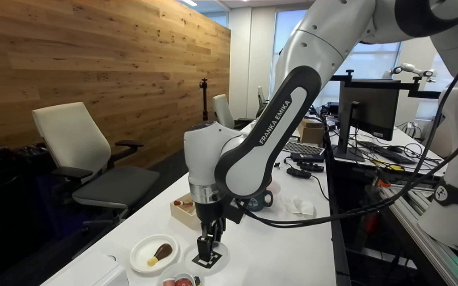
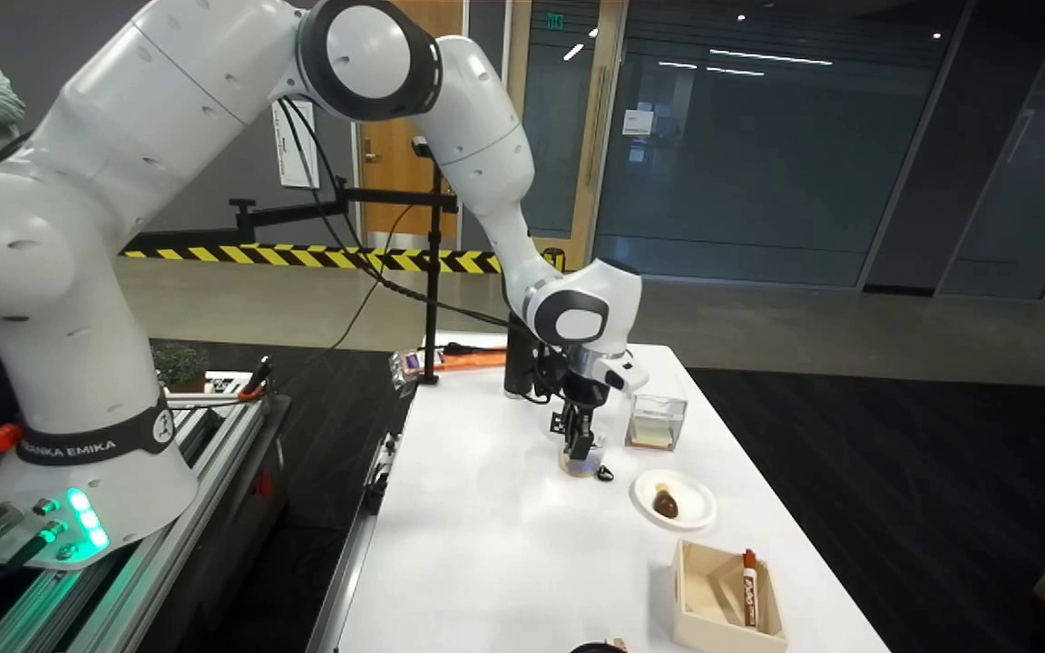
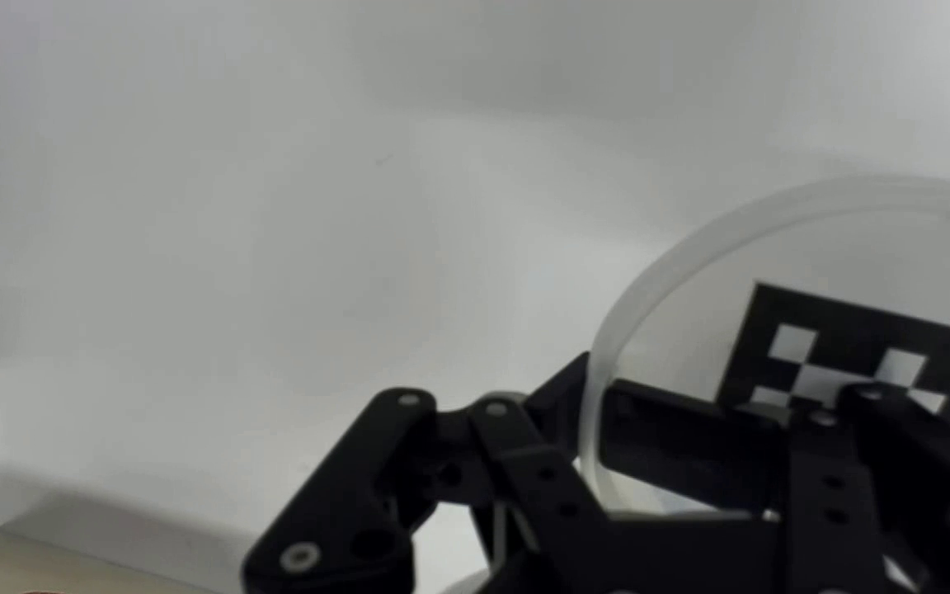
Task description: Put the white lid on top of the clear container on the left.
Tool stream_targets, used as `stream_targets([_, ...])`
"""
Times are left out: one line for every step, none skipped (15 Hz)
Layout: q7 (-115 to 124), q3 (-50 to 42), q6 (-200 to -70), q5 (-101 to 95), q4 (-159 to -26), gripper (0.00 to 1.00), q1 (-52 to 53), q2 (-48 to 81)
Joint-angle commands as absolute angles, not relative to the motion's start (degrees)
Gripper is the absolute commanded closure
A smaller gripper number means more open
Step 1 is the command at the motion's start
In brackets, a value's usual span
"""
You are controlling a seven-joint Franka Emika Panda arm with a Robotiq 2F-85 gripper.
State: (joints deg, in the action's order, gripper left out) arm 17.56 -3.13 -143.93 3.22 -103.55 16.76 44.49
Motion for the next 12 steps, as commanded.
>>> stream_targets([17.92, -2.45, -144.19, 1.01, -103.62, 1.0, 16.59, 44.32])
stream_targets([17.59, -2.33, -144.12, 0.92, -103.2, 1.0, 16.37, 44.57])
stream_targets([17.36, -2.31, -144.03, 0.78, -102.78, 1.0, 16.21, 44.85])
stream_targets([17.1, -2.24, -143.87, 0.64, -102.17, 1.0, 16.04, 45.24])
stream_targets([16.92, -2.2, -143.63, 0.38, -101.57, 1.0, 16.05, 45.61])
stream_targets([16.63, -2.01, -143.42, 0.21, -100.95, 1.0, 15.99, 45.99])
stream_targets([16.43, -1.97, -143.1, -0.2, -99.86, 1.0, 16.28, 46.64])
stream_targets([16.08, -1.84, -142.86, -0.48, -98.87, 1.0, 16.39, 47.28])
stream_targets([15.7, -1.65, -142.19, -0.73, -97.44, 1.0, 16.43, 48.07])
stream_targets([15.37, -1.43, -141.87, -0.87, -96.29, 1.0, 16.37, 48.81])
stream_targets([14.99, -1.31, -141.34, -1.11, -95.0, 1.0, 16.41, 49.57])
stream_targets([14.5, -1.15, -140.85, -1.22, -93.81, 1.0, 16.39, 50.3])
